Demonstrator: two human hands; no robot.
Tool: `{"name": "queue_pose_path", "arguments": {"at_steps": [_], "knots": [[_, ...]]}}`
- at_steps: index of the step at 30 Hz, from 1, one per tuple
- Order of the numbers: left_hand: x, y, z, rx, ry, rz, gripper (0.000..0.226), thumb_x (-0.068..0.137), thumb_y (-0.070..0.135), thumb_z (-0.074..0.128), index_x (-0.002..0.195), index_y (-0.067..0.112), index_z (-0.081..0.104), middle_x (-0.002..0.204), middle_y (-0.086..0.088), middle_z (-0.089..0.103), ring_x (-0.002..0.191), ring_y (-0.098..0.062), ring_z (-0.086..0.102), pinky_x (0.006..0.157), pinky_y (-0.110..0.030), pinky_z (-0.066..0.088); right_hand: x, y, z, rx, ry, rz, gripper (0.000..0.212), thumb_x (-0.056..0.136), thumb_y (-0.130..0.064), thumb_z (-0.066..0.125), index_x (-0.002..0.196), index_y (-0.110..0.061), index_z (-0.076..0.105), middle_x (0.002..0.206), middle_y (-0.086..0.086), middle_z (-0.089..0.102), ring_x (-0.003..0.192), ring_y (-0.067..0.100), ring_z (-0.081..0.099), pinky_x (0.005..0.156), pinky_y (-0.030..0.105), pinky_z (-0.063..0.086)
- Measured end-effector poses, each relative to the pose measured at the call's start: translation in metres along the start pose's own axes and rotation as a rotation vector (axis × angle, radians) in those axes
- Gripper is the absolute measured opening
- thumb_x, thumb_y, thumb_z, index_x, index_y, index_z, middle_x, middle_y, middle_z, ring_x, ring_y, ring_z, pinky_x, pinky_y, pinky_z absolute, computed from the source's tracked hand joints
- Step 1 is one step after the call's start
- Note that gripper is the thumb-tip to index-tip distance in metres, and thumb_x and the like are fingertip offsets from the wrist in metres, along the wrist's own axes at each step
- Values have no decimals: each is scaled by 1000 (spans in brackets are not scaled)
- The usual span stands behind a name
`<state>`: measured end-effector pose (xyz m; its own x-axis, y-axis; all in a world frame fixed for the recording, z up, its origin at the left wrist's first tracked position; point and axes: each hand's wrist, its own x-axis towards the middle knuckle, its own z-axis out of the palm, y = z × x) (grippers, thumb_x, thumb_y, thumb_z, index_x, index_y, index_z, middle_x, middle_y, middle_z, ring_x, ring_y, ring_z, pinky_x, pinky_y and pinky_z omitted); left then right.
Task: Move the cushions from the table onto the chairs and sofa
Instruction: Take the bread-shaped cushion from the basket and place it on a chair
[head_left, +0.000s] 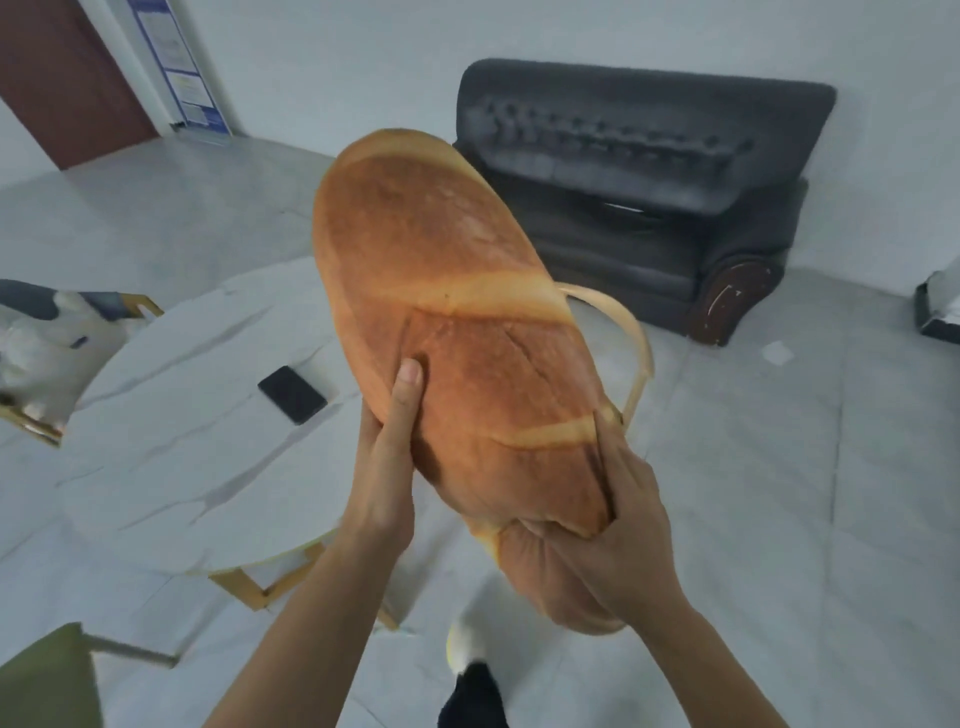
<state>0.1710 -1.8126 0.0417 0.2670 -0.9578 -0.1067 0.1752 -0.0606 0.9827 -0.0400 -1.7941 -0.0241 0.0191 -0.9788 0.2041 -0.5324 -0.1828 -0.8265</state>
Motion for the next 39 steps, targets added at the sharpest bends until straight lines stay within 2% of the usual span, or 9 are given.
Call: {"name": "queue_pose_path", "arguments": {"at_steps": [6,12,18,22,26,29,32,35,39], "knots": [[177,-58,37,20,-105,-132,88,60,65,82,137,41,48,125,26,69,117,1,66,99,-32,56,153,77,46,-44,-24,96,98,61,-82,66,140,-79,9,153,-13,49,141,21,47,104,52,49],[354,-101,69,57,-72,-415,112,54,71,88,150,35,40,139,16,61,126,-8,60,110,-45,50,295,135,84,-25,-137,257,92,65,-81,67,143,-74,19,146,-13,56,135,15,53,106,47,49],[471,-180,117,136,-56,-589,114,52,76,82,149,39,36,140,15,58,125,-12,59,108,-48,50,386,232,110,-8,-271,454,101,66,-68,78,151,-61,24,151,-24,47,137,5,48,111,41,46],[533,-267,147,211,-51,-716,100,75,80,62,156,35,27,149,12,48,131,-16,52,101,-43,51,440,335,132,35,-345,540,97,73,-45,88,152,-54,32,142,-34,48,126,-6,49,108,28,42],[563,-360,170,230,-130,-950,92,72,91,48,148,38,41,151,4,47,133,-23,51,98,-52,55,472,432,163,-64,-361,619,67,97,-50,58,157,-37,33,159,-11,43,144,13,42,121,43,35],[561,-412,187,284,-82,-1079,91,86,85,38,160,36,19,166,1,26,144,-34,39,104,-60,50,477,470,159,-82,-320,615,64,101,-53,41,159,-29,31,159,-13,41,145,9,41,122,44,34],[562,-439,203,234,-11,-1098,97,87,83,42,163,37,4,170,5,15,151,-32,30,92,-52,53,482,483,139,15,-391,699,91,88,-68,62,161,-34,21,157,-23,35,144,0,35,123,36,30],[563,-453,215,144,45,-1102,98,83,85,48,161,34,19,166,2,29,148,-28,37,107,-56,45,485,485,138,-135,-513,719,140,54,-80,82,161,-37,4,167,-9,25,153,13,27,124,44,27],[556,-458,232,134,200,-1032,100,73,96,40,153,37,39,155,6,46,142,-23,45,116,-57,38,490,485,140,-112,-466,659,129,62,-68,85,161,-38,7,162,-9,36,149,14,35,122,48,32]]}}
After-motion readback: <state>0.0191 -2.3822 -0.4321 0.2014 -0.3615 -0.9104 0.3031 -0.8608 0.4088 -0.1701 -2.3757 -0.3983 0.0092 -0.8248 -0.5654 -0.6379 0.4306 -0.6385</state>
